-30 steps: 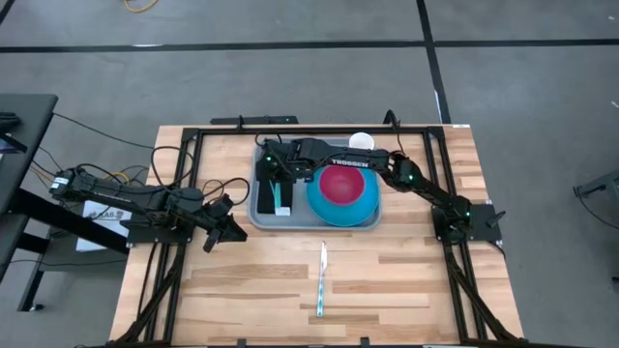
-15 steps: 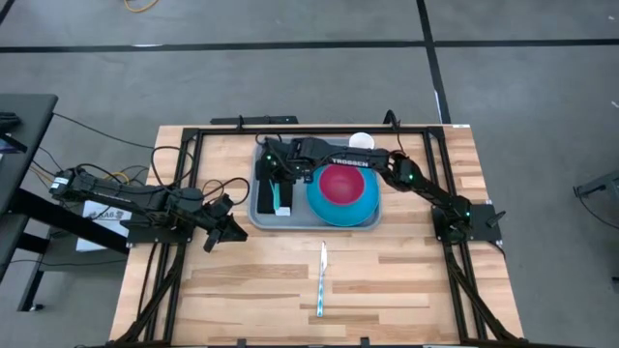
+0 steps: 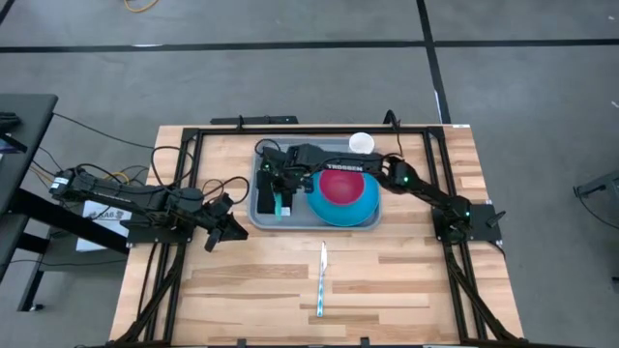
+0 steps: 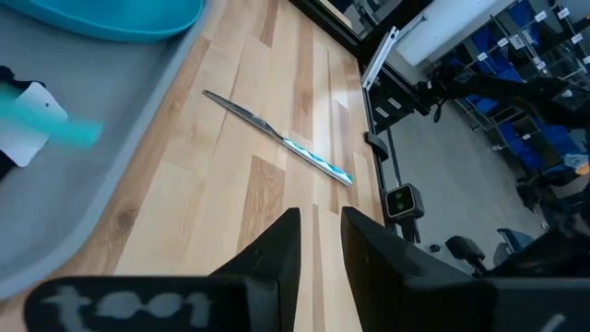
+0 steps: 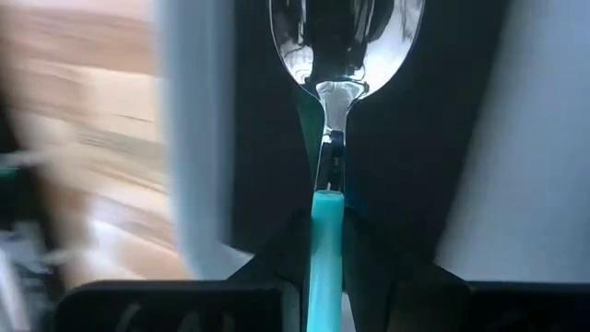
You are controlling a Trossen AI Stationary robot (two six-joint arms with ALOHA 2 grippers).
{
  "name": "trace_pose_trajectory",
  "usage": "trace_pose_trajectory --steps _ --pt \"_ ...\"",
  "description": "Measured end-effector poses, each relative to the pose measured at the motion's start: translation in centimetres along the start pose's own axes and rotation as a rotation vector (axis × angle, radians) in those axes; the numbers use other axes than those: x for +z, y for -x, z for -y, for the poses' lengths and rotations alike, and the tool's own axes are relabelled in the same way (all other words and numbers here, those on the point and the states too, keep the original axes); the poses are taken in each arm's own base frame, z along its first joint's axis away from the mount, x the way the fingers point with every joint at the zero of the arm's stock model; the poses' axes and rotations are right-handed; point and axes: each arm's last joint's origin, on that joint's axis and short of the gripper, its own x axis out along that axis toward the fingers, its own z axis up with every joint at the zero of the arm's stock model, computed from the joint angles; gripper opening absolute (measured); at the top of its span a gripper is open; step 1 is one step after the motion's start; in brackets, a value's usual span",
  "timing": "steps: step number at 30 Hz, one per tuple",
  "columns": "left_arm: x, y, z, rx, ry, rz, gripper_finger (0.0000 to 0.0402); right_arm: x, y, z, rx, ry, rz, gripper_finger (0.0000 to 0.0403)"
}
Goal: Set up tray
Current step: Put the green spoon on top of the black napkin
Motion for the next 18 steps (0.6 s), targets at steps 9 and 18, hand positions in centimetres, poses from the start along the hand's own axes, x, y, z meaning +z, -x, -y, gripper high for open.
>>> trace_pose_trajectory --steps 9,18 --pt "0.0 0.0 0.0 0.004 0.001 0.001 0.0068 0.2 -1.9 0.1 -0.001 0.002 0.064 0.0037" --pt "0.0 0.0 0.0 0.012 -0.004 0.011 0.0068 1.9 -1.5 0.6 -0.014 -0.001 0.115 0.004"
